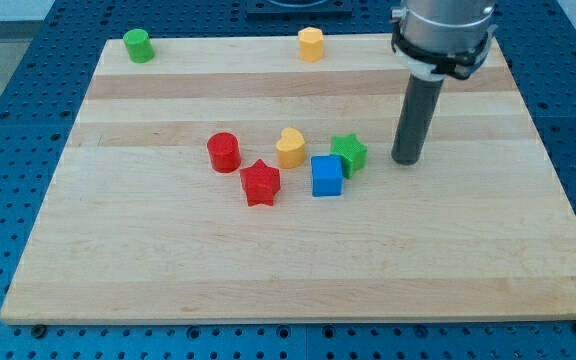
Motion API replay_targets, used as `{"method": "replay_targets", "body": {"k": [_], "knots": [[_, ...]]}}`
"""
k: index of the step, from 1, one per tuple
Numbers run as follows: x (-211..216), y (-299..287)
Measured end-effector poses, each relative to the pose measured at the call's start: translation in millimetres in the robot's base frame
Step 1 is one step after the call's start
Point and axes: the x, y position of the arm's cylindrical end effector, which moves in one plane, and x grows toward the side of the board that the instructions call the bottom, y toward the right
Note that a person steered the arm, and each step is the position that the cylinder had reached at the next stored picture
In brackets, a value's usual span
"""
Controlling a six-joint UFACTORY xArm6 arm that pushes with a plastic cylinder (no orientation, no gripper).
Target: Push the blue cube in between the red star and yellow heart
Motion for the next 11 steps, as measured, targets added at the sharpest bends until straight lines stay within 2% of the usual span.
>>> {"method": "replay_targets", "body": {"k": [2,6,11], "knots": [[32.6,-49.6],[37.6,-130.7],[15.0,-141.0]]}}
